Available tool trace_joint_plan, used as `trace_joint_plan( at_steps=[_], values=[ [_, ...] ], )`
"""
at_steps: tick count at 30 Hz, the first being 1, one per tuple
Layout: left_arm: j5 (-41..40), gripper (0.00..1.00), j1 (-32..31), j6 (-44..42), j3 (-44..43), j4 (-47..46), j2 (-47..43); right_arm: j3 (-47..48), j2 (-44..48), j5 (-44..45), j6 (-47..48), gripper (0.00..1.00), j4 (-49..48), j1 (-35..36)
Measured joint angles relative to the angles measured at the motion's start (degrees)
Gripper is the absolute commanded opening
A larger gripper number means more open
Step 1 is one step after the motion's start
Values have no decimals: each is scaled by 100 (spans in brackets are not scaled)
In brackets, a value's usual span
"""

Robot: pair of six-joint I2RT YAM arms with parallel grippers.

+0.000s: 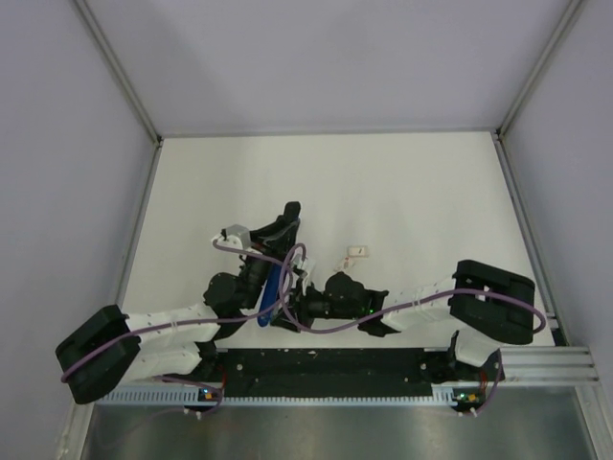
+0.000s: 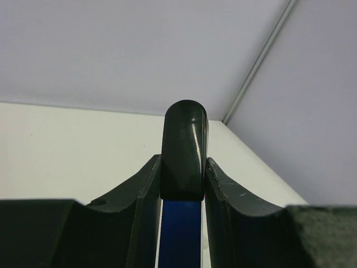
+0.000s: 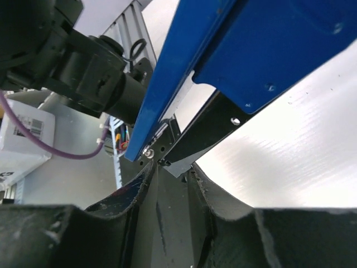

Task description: Unload the staples from the stapler

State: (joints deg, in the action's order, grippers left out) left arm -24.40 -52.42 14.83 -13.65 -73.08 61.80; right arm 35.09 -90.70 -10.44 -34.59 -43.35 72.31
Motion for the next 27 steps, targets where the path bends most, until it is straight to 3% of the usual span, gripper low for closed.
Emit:
trace_joint_plan(
  at_steps=[6, 27],
  values=[
    [-184, 0, 2, 114, 254, 284, 17, -107, -365, -39, -7, 40, -245, -24],
    [-669, 0, -219, 601, 402, 1298, -210, -142, -424, 122, 595, 44, 420, -50]
  ],
)
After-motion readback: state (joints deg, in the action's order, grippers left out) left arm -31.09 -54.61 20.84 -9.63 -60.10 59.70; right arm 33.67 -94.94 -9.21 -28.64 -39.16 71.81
